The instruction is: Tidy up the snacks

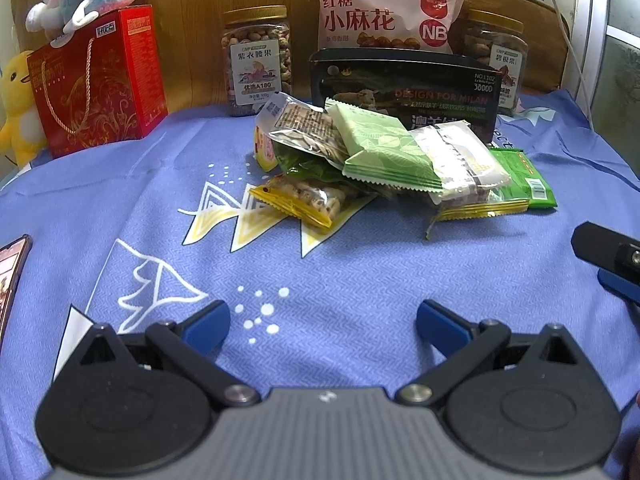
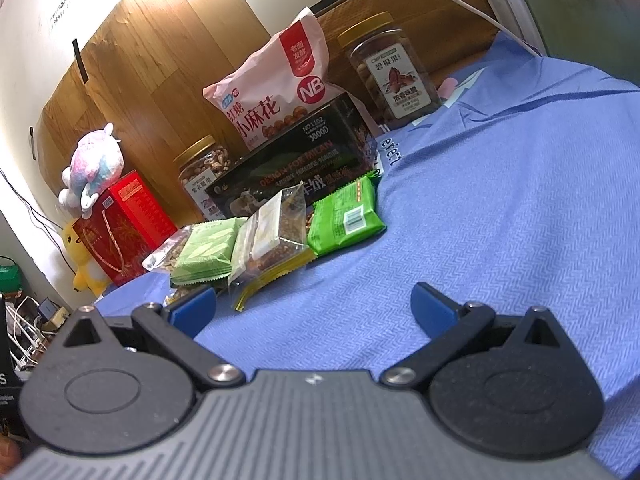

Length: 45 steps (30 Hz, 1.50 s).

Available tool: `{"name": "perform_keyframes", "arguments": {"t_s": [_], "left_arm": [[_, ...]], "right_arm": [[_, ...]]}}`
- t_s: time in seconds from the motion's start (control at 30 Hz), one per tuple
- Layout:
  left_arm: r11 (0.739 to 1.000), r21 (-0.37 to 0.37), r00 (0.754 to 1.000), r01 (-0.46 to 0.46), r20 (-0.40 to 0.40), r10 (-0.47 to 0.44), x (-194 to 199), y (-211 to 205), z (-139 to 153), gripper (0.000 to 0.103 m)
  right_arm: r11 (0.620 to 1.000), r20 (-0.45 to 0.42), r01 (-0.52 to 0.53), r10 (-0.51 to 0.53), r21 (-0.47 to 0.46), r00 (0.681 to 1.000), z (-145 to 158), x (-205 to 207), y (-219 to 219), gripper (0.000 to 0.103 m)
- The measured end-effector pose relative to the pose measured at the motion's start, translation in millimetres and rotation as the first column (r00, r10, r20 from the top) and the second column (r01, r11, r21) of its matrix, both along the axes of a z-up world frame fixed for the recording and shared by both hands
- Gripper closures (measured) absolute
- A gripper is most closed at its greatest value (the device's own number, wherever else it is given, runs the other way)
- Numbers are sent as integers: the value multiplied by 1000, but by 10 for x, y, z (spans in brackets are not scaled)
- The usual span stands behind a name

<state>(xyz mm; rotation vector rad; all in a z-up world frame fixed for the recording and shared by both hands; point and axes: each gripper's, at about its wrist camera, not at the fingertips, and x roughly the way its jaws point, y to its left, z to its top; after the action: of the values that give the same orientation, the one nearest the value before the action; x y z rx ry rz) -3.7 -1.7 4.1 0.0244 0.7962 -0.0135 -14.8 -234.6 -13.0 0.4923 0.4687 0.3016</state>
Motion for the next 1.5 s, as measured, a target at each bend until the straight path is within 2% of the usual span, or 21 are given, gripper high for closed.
{"name": "perform_keyframes", "arguments": {"t_s": [0.57, 1.13, 1.5], "left_arm": [[1000, -3, 999, 7, 32, -7, -57, 7, -36, 0], [1000, -7, 1000, 17, 13, -17, -45, 12, -32, 0], [1000, -6, 999, 28, 41, -27, -86, 22, -54, 0]], "right_arm": [[1000, -2, 0, 0, -19, 1000, 5, 7, 23, 0], [1000, -2, 0, 0, -23, 1000, -1, 4, 38, 0], [1000, -2, 0, 0, -24, 1000, -13, 3, 36, 0]]}}
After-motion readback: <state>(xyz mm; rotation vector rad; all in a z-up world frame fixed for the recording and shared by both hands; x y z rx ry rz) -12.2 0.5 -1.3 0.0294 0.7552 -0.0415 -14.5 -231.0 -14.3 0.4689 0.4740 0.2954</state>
